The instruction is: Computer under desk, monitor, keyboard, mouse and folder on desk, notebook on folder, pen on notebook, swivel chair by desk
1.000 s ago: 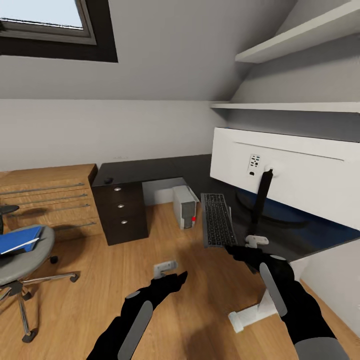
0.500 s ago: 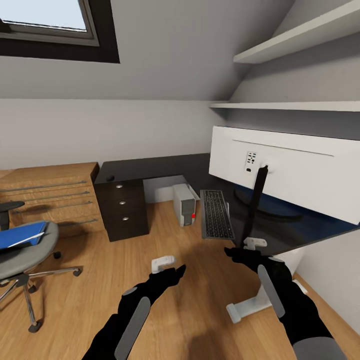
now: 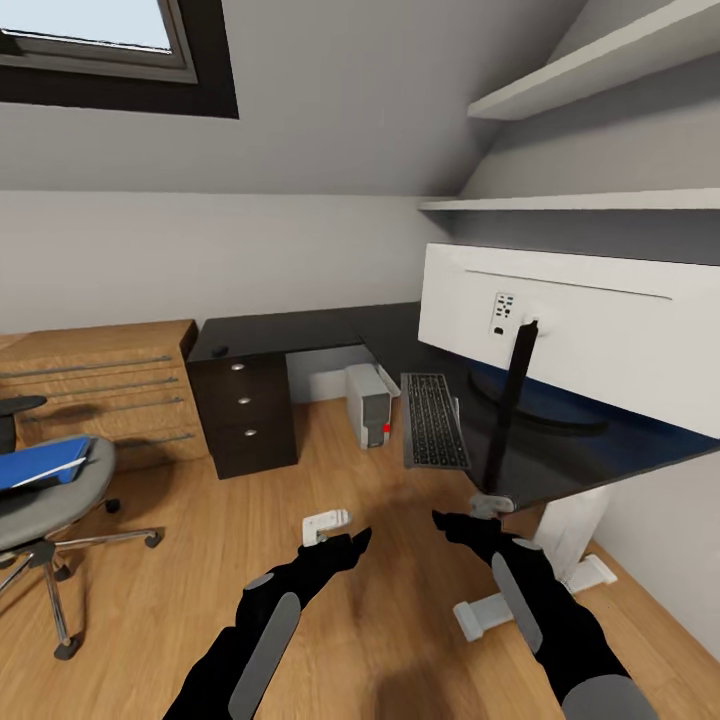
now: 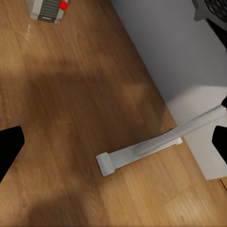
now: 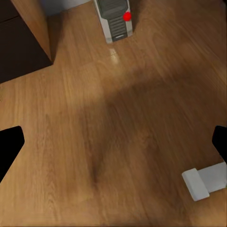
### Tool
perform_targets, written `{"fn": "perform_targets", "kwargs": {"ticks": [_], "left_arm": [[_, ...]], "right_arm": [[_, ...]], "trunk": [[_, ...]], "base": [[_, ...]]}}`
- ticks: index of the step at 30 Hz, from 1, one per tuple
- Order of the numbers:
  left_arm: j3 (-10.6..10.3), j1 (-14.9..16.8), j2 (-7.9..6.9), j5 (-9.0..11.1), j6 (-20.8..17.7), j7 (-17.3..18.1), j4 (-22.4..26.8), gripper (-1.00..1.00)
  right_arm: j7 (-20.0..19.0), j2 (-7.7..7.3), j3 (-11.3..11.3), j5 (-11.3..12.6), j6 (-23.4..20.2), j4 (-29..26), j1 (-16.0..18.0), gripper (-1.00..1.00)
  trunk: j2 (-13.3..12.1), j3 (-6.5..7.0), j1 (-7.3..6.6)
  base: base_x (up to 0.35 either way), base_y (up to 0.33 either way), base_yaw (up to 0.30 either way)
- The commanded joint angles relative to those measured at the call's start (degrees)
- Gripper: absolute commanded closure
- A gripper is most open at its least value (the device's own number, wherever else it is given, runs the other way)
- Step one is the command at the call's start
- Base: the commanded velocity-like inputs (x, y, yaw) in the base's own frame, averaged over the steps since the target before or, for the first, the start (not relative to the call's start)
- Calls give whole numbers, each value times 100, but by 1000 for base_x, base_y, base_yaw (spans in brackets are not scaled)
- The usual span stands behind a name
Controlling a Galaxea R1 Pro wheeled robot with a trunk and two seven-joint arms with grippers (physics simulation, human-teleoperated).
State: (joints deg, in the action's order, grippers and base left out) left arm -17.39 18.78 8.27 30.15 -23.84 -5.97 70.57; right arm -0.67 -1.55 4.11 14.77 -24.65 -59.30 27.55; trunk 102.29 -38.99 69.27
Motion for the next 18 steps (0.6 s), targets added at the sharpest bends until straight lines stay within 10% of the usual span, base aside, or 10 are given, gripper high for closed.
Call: {"fn": "perform_targets", "kwargs": {"ticks": [1, 7, 18], "left_arm": [[-9, 3, -1, 61, -22, -53, 9, -100], [-8, 3, -1, 61, -23, -53, 9, -100], [-10, 3, -1, 58, -24, -53, 9, -100]], "right_arm": [[3, 51, 73, 3, 294, 174, 4, -100], [14, 244, 182, -183, 1222, 599, 5, -100], [68, 352, 201, -478, 1473, 753, 3, -100]], "trunk": [[45, -24, 22], [285, -132, 154], [726, -329, 395]], "base": [[0, 0, 0], [0, 0, 0], [0, 0, 0]]}}
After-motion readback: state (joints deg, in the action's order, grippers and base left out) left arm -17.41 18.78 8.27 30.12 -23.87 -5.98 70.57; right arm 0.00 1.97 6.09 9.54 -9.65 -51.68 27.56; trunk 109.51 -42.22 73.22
